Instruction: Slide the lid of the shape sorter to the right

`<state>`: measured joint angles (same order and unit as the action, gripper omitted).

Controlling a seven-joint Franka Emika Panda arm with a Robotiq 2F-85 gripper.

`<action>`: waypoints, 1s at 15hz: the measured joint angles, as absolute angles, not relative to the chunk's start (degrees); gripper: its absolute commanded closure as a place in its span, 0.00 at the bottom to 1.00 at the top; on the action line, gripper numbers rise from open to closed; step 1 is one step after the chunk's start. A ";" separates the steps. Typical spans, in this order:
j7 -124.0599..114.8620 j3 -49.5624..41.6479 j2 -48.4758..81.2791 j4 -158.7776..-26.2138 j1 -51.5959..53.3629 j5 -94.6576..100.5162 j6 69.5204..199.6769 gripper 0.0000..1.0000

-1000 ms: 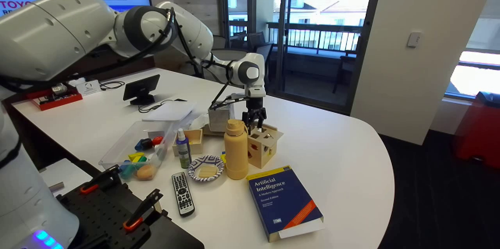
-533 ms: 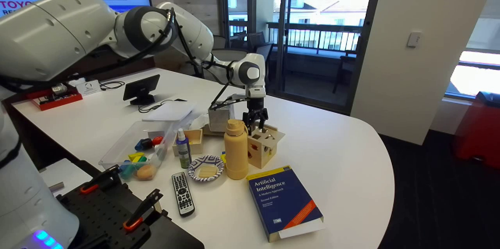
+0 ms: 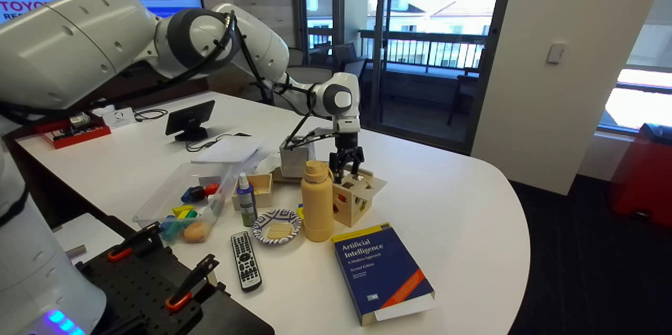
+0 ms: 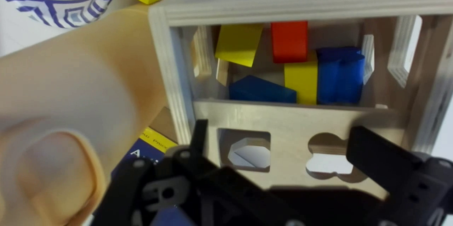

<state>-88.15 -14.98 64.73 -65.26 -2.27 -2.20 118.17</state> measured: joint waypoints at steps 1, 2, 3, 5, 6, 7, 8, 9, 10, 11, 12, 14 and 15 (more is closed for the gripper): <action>-88.15 -15.00 64.75 -65.26 -2.44 -2.19 118.27 0.00; -88.15 -15.04 64.76 -65.26 -2.56 -2.18 118.34 0.00; -88.15 -15.12 64.78 -65.26 -2.64 -2.18 118.41 0.00; -88.15 -15.43 64.84 -65.26 -2.66 -2.17 118.48 0.00; -88.15 -15.58 64.87 -65.26 -2.66 -2.17 118.51 0.00; -88.15 -15.70 64.90 -65.26 -2.66 -2.16 118.56 0.00; -88.15 -15.81 64.93 -65.26 -2.66 -2.16 118.61 0.00; -88.15 -15.90 64.95 -65.26 -2.66 -2.14 118.63 0.00; -88.16 -15.97 64.97 -65.26 -2.66 -2.11 118.64 0.00; -88.17 -16.02 64.98 -65.26 -2.66 -2.09 118.67 0.00; -88.18 -16.08 64.99 -65.26 -2.66 -1.97 118.67 0.00; -88.31 -16.15 65.01 -65.26 -2.66 -1.38 118.69 0.00; -88.45 -16.16 65.02 -65.27 -2.66 -1.12 118.70 0.00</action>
